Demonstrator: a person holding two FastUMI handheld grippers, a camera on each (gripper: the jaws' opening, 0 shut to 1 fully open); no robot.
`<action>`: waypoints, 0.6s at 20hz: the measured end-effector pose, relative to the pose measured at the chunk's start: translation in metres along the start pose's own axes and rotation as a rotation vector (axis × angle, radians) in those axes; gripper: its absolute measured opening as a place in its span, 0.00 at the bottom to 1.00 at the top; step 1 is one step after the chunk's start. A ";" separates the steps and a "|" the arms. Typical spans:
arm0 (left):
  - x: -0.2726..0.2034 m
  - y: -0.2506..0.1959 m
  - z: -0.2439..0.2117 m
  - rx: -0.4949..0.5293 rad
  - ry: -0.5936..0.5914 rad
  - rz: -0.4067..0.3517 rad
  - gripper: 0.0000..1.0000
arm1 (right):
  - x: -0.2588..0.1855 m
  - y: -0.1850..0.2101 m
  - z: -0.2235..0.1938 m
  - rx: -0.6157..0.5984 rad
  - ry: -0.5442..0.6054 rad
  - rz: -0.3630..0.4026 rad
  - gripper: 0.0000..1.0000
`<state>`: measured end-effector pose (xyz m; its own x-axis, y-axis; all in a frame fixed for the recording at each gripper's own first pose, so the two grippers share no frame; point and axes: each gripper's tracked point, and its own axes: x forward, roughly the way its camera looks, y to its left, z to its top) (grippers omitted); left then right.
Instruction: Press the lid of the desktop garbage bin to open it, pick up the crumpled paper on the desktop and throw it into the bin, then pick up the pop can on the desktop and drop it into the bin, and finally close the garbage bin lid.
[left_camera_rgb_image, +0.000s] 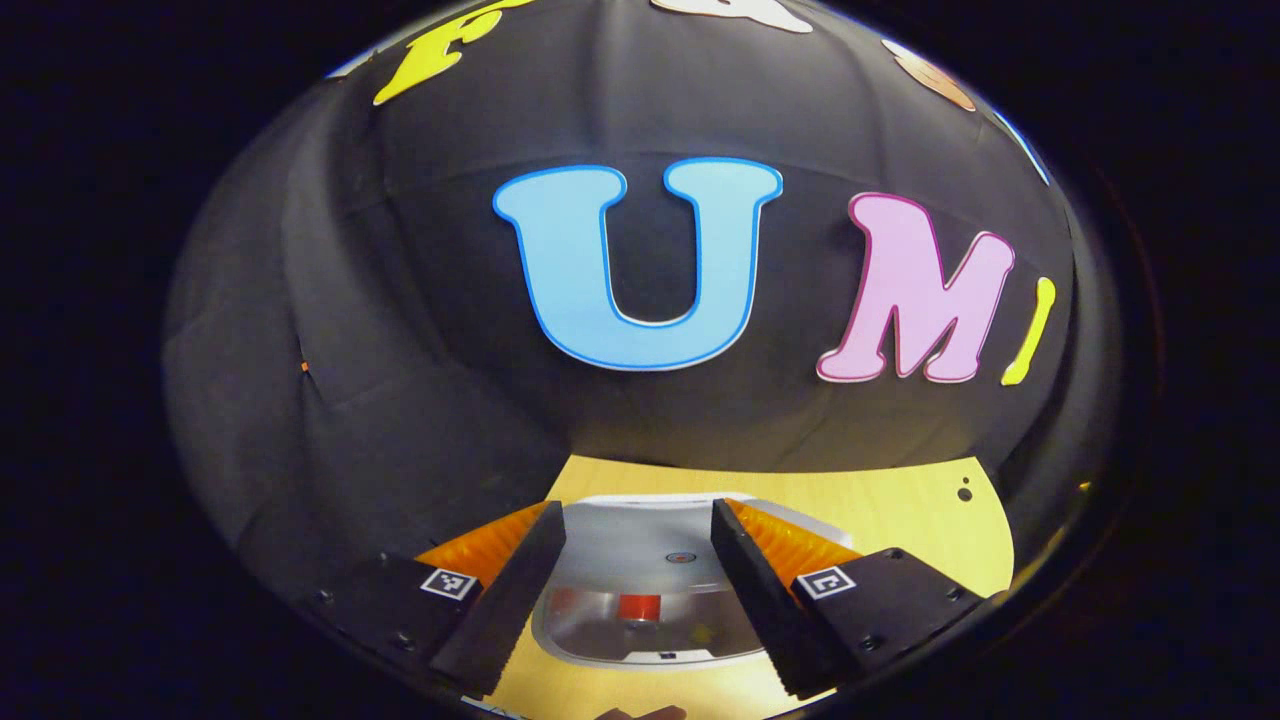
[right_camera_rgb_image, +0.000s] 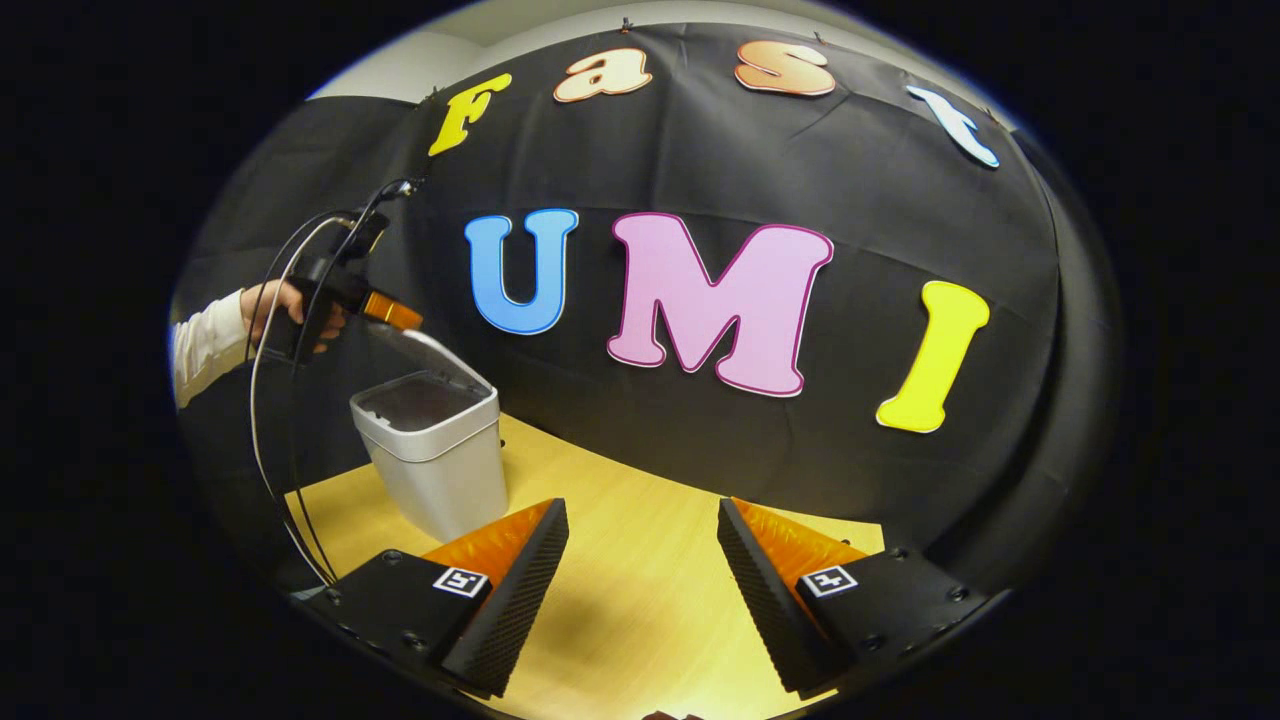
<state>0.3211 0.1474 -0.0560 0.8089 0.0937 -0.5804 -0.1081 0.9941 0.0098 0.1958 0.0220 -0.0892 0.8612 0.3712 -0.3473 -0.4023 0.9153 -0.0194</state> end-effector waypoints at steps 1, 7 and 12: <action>0.003 -0.002 -0.017 0.003 0.047 -0.010 1.00 | 0.000 0.002 -0.001 0.010 0.001 0.005 0.97; 0.008 -0.013 -0.066 0.039 0.164 -0.078 0.98 | -0.005 0.004 0.001 -0.002 -0.007 0.009 0.97; 0.016 -0.014 -0.090 0.081 0.227 -0.095 0.98 | -0.014 -0.003 -0.002 0.006 -0.004 -0.008 0.97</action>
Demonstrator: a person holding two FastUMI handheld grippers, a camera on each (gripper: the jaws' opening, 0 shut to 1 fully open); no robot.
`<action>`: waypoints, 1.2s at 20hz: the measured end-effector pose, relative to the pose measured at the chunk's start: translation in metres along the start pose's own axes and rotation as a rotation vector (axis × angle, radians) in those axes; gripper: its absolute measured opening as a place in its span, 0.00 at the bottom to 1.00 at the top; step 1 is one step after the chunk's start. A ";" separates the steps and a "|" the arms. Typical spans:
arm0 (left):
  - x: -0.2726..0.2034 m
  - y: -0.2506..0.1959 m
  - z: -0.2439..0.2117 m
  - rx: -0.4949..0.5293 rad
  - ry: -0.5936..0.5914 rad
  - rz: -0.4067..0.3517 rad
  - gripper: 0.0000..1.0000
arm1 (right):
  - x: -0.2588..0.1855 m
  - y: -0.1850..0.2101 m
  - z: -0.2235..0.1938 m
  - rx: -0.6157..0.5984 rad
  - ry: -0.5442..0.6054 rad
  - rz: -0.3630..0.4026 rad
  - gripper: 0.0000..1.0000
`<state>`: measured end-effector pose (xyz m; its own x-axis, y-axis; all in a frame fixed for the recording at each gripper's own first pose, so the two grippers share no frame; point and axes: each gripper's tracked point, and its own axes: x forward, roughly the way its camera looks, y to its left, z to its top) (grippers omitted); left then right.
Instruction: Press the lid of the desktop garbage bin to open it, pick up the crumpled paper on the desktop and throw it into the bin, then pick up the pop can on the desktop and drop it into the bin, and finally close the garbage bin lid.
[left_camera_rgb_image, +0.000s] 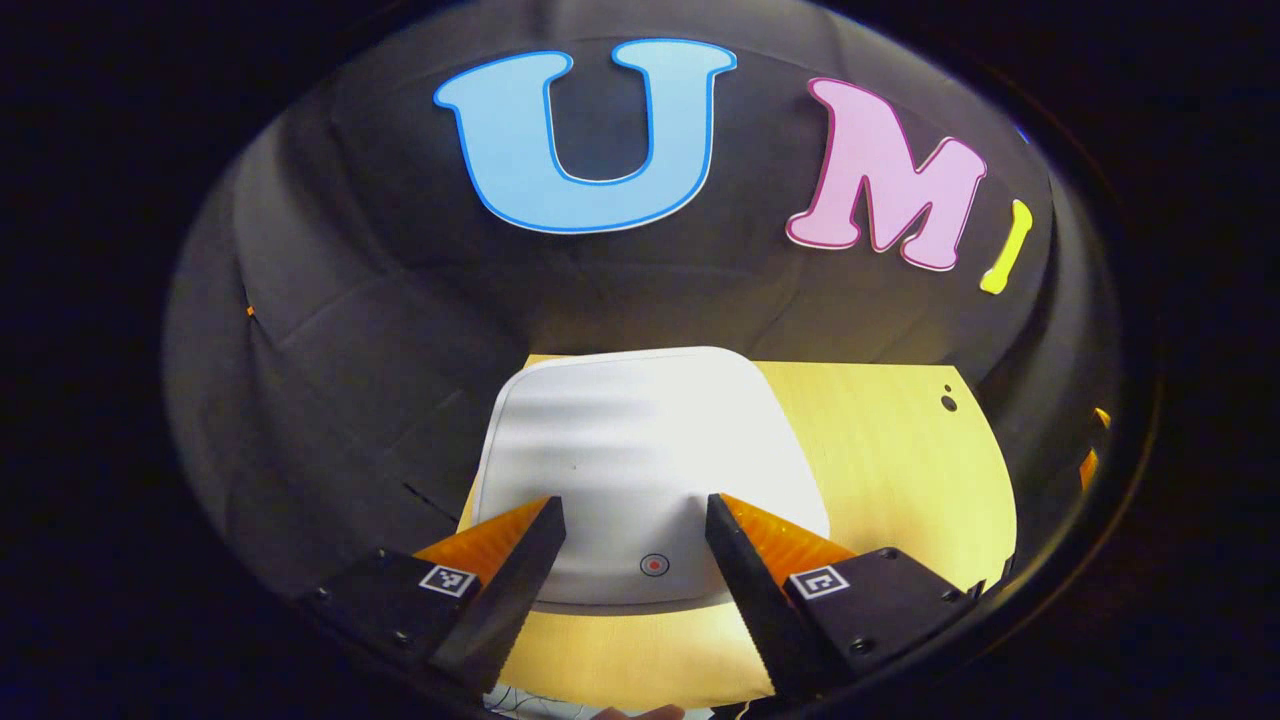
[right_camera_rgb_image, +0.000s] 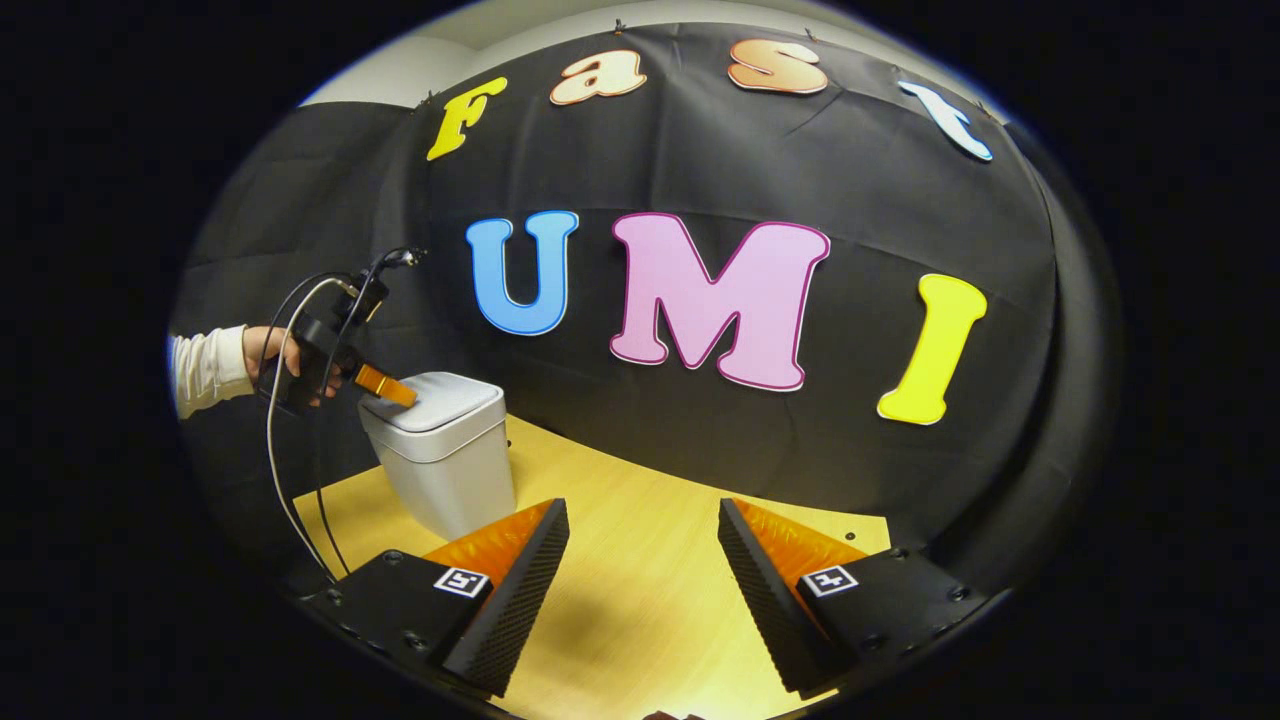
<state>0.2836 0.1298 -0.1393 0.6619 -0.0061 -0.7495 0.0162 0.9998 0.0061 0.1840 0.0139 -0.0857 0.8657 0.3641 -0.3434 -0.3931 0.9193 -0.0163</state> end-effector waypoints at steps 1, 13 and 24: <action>-0.002 0.000 0.002 0.015 -0.013 0.000 0.99 | -0.002 -0.002 -0.001 -0.002 -0.001 -0.006 0.97; 0.005 -0.003 0.001 -0.003 -0.054 0.011 0.98 | -0.013 0.002 -0.003 0.039 -0.019 -0.007 0.97; -0.054 -0.049 0.021 -0.059 -0.400 -0.068 0.95 | -0.033 0.007 0.007 0.052 -0.075 -0.119 0.96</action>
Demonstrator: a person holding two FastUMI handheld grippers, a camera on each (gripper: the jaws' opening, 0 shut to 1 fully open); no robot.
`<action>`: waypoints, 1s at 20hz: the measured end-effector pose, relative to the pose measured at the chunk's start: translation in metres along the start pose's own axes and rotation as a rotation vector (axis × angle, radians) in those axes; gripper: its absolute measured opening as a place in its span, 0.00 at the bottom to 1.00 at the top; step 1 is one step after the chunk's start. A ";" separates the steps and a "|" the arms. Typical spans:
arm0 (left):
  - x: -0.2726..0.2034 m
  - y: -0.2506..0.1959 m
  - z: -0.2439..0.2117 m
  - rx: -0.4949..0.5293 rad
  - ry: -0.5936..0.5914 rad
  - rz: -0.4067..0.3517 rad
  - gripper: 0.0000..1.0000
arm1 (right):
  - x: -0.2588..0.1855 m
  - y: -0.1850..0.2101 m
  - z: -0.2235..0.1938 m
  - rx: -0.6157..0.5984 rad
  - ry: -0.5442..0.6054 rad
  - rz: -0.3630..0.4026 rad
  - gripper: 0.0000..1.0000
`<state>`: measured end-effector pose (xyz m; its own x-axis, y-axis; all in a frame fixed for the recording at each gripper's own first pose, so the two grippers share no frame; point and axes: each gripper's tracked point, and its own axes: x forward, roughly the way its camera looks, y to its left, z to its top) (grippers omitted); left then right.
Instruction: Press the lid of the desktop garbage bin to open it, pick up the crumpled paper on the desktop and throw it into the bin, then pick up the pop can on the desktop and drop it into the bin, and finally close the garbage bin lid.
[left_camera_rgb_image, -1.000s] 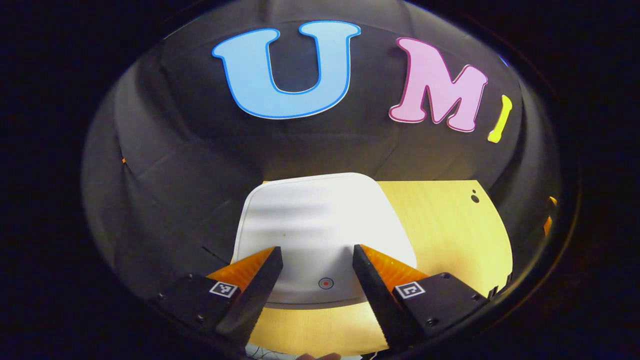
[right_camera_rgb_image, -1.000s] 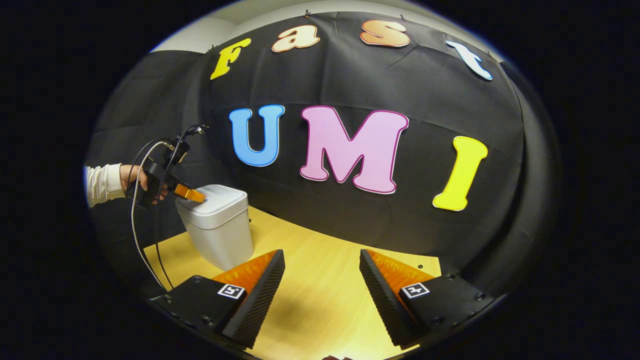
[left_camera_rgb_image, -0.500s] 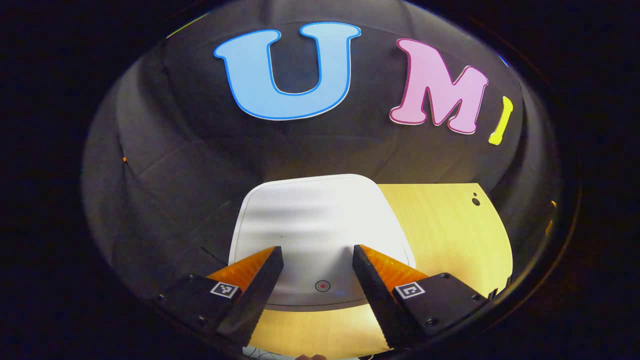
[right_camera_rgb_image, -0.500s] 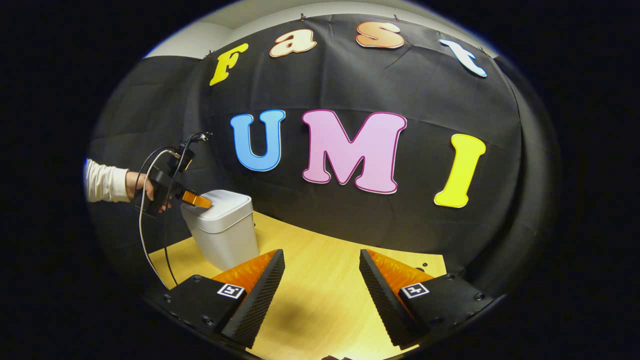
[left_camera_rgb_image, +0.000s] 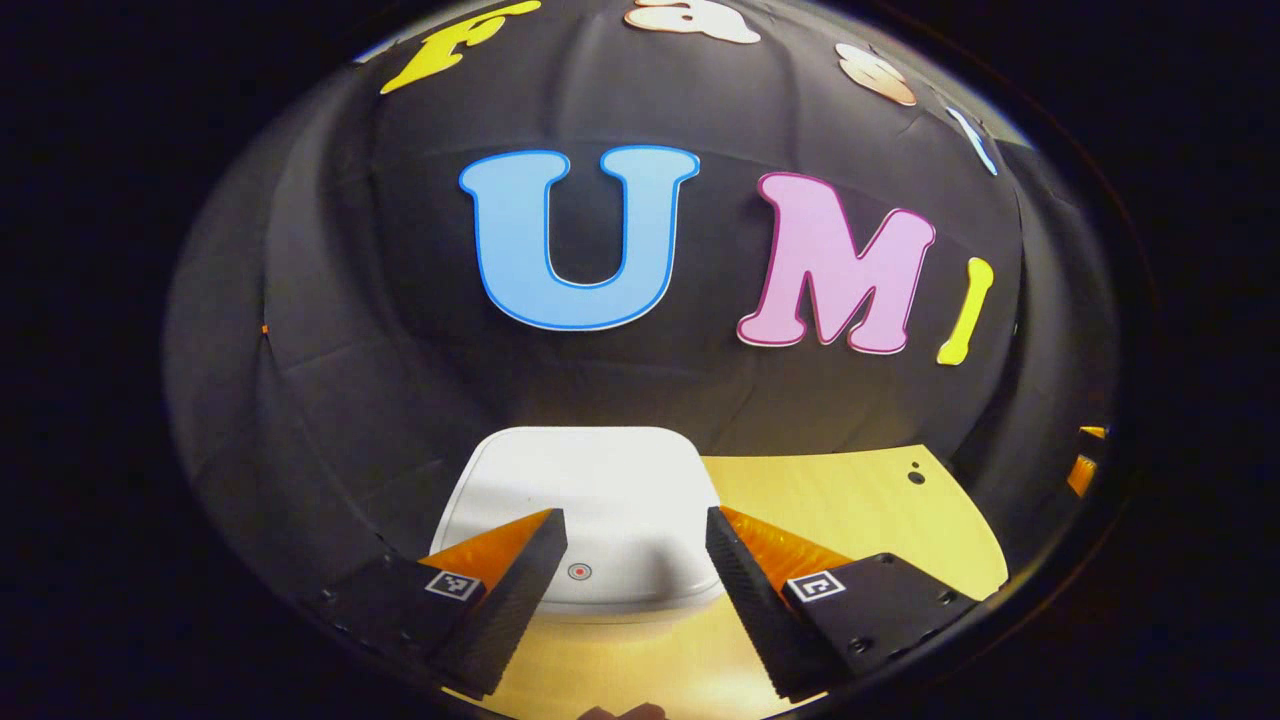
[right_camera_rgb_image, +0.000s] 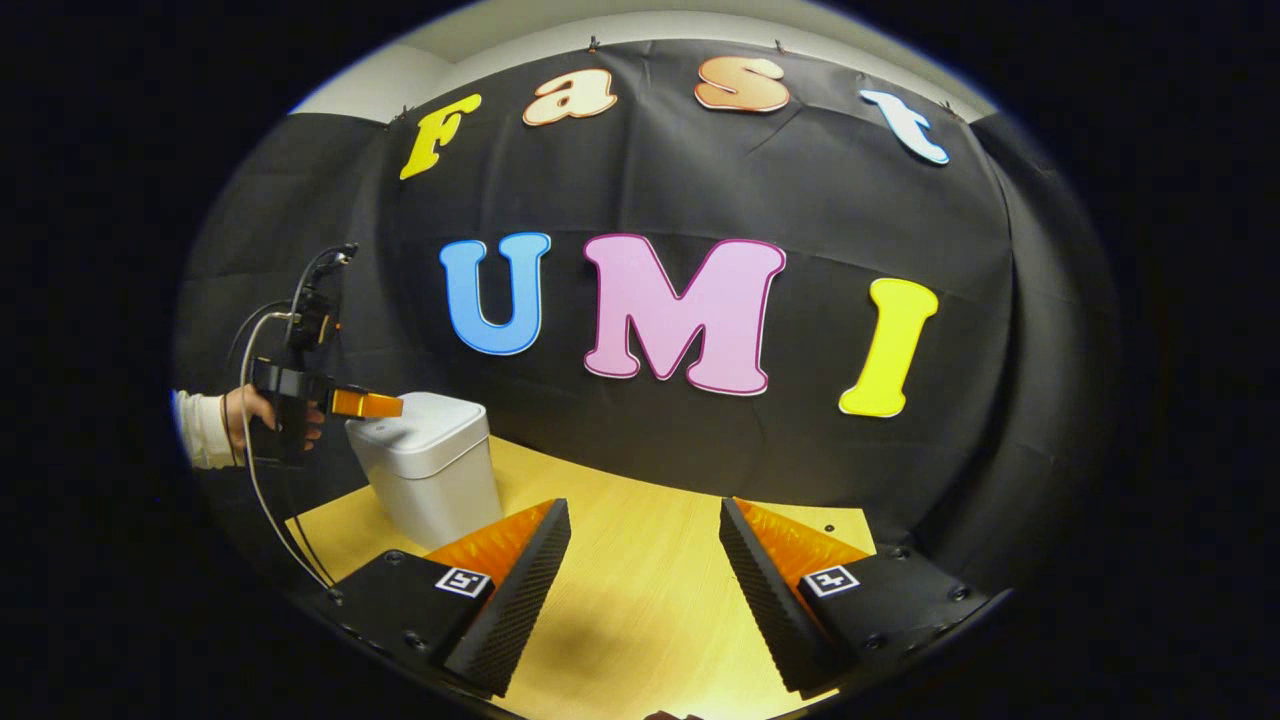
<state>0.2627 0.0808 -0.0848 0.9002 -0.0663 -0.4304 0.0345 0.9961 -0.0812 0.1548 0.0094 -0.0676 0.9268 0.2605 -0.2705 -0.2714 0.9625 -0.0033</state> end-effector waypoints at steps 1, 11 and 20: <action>-0.010 -0.006 0.002 0.014 -0.027 -0.010 0.95 | -0.002 0.005 0.001 0.009 -0.013 -0.013 0.97; -0.093 -0.069 -0.006 0.125 -0.236 -0.110 0.94 | -0.034 0.030 -0.002 0.037 -0.078 -0.179 0.96; -0.142 -0.106 0.019 0.076 -0.357 -0.137 0.95 | -0.073 0.018 0.041 0.064 -0.261 -0.277 0.96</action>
